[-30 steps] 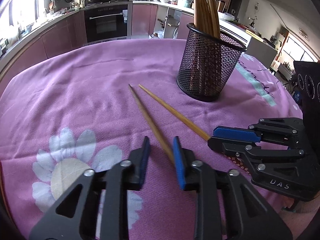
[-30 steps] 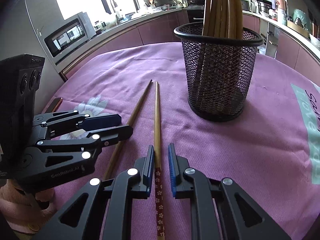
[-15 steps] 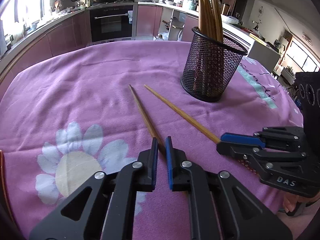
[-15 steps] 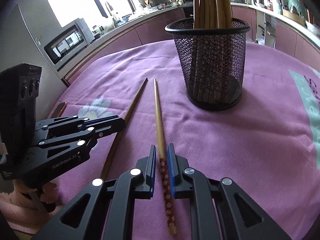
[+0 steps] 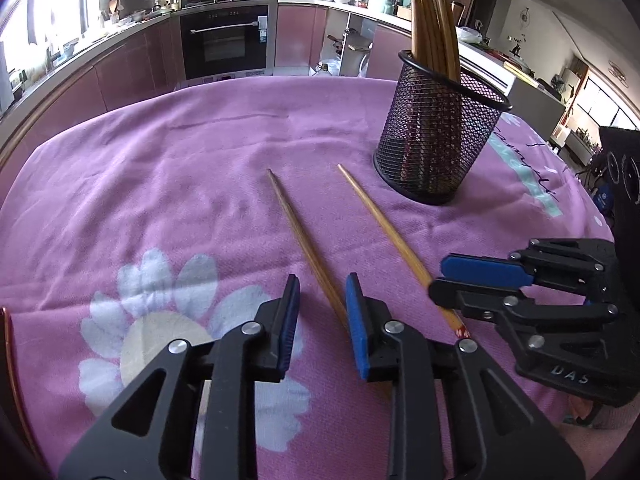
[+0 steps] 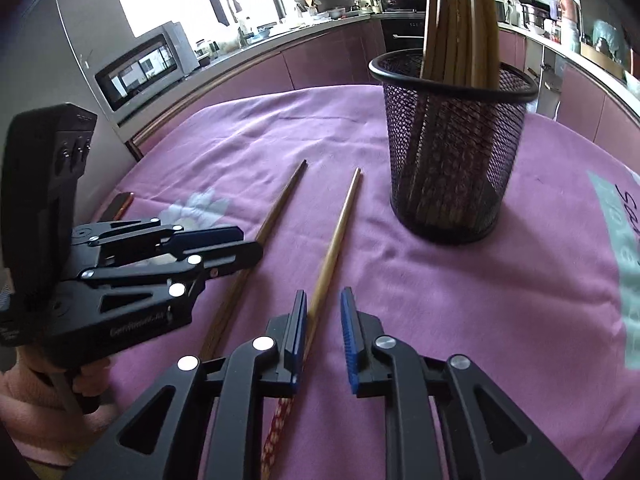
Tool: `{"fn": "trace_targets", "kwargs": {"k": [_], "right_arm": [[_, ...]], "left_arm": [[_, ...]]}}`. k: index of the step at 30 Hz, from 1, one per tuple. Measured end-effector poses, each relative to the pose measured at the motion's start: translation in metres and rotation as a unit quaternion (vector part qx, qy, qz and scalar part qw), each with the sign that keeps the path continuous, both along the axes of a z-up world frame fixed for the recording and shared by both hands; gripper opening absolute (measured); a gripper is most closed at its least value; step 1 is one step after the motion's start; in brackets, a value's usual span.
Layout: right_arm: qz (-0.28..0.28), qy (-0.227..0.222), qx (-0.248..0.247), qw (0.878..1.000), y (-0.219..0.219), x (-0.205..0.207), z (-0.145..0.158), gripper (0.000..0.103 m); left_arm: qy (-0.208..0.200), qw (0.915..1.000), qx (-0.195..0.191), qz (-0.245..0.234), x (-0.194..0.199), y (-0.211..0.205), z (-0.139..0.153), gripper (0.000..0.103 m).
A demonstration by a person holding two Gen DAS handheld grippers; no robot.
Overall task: Organize utensils
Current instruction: 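Close the right gripper on one chopstick and lift it, then carry the chopstick upright with the right gripper over the mesh cup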
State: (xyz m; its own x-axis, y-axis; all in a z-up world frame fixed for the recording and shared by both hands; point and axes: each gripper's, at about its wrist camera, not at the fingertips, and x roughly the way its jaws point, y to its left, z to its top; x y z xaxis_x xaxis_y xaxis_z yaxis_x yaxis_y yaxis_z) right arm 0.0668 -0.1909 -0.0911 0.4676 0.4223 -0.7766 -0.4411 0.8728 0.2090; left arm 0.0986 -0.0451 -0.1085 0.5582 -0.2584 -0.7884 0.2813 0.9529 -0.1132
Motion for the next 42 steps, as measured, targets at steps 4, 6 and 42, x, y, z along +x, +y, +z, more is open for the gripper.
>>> {"fn": "trace_targets", "kwargs": {"k": [4,6,42], "right_arm": [[0.007,-0.018,-0.034,0.999,0.011,0.009,-0.001,0.019],[0.01,-0.026,-0.046,0.999,0.016,0.011,-0.002,0.019],[0.006,-0.05,0.078,0.996,-0.028,-0.016,0.042,0.005]], "left_arm": [[0.0,1.0,0.004,-0.003,0.006,-0.004,-0.002,0.024],[-0.001,1.0,0.003,-0.002,0.008,-0.004,-0.003,0.024],[-0.028,0.9975,-0.065,0.006,-0.02,0.013,0.034,0.008]]}}
